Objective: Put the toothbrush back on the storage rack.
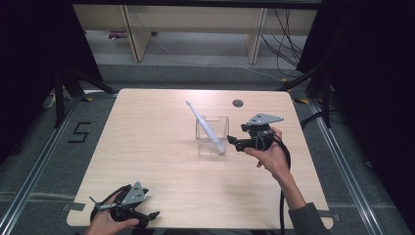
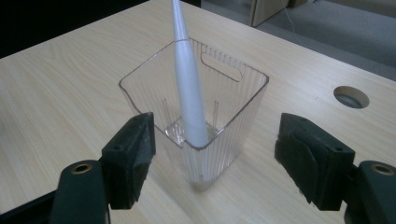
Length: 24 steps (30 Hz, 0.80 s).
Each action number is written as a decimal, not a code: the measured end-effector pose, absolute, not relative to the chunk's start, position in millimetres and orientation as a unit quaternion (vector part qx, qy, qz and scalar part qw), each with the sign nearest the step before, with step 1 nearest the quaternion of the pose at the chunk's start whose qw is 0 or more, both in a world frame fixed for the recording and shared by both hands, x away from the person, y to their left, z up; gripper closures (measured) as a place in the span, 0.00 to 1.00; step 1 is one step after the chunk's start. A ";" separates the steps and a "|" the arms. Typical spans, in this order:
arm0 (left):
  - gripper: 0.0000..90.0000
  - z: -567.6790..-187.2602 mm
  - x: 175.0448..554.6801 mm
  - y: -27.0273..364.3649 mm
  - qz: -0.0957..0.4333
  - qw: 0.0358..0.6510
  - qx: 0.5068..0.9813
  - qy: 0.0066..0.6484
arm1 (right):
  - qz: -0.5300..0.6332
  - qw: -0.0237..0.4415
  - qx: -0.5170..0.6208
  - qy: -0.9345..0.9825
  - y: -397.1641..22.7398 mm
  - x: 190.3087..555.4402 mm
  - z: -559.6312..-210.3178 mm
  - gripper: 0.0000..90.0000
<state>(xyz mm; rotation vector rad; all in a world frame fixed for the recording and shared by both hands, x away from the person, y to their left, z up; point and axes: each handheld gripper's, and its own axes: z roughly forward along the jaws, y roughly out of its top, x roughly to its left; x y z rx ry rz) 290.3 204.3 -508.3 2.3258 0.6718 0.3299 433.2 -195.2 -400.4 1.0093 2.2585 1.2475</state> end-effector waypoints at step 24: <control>0.17 -507.6 291.3 204.2 0.126 0.336 0.898 0.256 | 0.447 0.183 0.361 0.798 -208.2 414.3 -414.7 0.30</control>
